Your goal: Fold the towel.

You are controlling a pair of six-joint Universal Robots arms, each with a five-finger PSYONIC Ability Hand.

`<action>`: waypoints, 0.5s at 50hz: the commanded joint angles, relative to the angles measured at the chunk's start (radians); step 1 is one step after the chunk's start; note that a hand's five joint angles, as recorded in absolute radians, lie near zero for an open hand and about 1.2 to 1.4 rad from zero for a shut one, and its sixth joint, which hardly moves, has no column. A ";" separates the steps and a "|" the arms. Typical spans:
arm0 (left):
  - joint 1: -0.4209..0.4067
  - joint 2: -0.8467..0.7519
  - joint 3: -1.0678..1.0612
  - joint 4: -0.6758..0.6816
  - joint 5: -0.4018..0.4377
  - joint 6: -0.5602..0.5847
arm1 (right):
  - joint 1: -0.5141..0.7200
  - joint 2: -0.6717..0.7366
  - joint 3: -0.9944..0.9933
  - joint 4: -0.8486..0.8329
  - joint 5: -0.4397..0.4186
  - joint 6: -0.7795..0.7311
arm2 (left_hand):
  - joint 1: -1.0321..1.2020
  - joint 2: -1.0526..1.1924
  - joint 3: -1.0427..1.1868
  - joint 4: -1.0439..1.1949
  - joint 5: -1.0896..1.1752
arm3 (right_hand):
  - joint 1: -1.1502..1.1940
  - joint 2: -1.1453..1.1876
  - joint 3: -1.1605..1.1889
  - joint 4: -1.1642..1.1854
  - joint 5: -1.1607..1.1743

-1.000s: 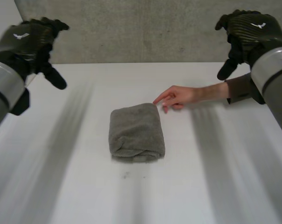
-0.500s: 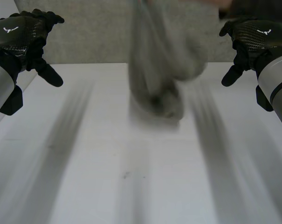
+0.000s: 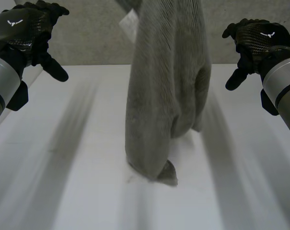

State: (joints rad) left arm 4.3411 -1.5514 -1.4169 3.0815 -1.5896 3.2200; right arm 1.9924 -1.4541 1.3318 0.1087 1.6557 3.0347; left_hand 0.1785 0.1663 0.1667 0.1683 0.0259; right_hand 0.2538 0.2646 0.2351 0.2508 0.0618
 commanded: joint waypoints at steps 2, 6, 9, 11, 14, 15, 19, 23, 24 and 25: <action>0.000 -0.035 -0.002 0.008 0.000 0.000 | 0.005 0.009 0.003 -0.001 -0.016 -0.001 | -0.003 0.009 0.009 0.007 -0.025 | -0.079 -0.090 -0.061 -0.076 -0.062; 0.000 -0.064 0.000 0.008 0.000 0.000 | 0.008 0.026 0.006 -0.004 -0.022 -0.023 | 0.000 0.012 0.012 0.010 -0.022 | -0.079 -0.090 -0.061 -0.076 -0.062; 0.002 -0.081 0.000 0.008 0.000 -0.002 | 0.008 0.041 0.004 -0.004 -0.022 -0.046 | 0.000 0.012 0.012 0.010 -0.022 | -0.079 -0.090 -0.061 -0.076 -0.062; 0.002 -0.091 -0.002 0.006 0.000 -0.002 | 0.009 0.043 0.003 -0.003 -0.022 -0.059 | 0.000 0.012 0.012 0.010 -0.022 | -0.079 -0.090 -0.061 -0.076 -0.062; 0.000 -0.114 -0.005 0.005 0.002 0.000 | 0.008 0.044 0.003 -0.001 -0.022 -0.080 | 0.003 0.015 0.014 0.013 -0.019 | -0.079 -0.090 -0.061 -0.076 -0.062; 0.000 -0.115 -0.005 0.005 0.002 0.000 | 0.008 0.044 0.003 -0.001 -0.022 -0.080 | 0.003 0.015 0.014 0.013 -0.019 | -0.079 -0.090 -0.061 -0.076 -0.062; -0.001 -0.142 -0.029 0.000 0.005 0.000 | 0.011 0.044 -0.006 0.011 -0.024 -0.120 | 0.009 0.021 0.020 0.019 -0.013 | -0.079 -0.090 -0.061 -0.076 -0.062; -0.003 -0.161 -0.065 0.000 0.011 0.000 | 0.009 0.043 -0.010 0.029 -0.048 -0.171 | 0.020 0.032 0.032 0.031 -0.002 | -0.079 -0.090 -0.061 -0.076 -0.062; -0.003 -0.165 -0.086 0.000 0.026 0.000 | 0.011 0.043 -0.010 0.058 -0.074 -0.192 | 0.029 0.041 0.041 0.039 0.007 | -0.079 -0.090 -0.061 -0.076 -0.062; -0.004 -0.170 -0.109 0.002 0.058 0.001 | 0.011 0.043 -0.011 0.100 -0.109 -0.206 | 0.038 0.050 0.050 0.048 0.016 | -0.079 -0.090 -0.061 -0.076 -0.062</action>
State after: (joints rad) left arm 4.3399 -1.6927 -1.4484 3.0829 -1.5841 3.2196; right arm 2.0022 -1.4093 1.3267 0.1217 1.6256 2.9100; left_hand 0.1785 0.1664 0.1667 0.1681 0.0261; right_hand 0.2538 0.2646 0.2351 0.2508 0.0616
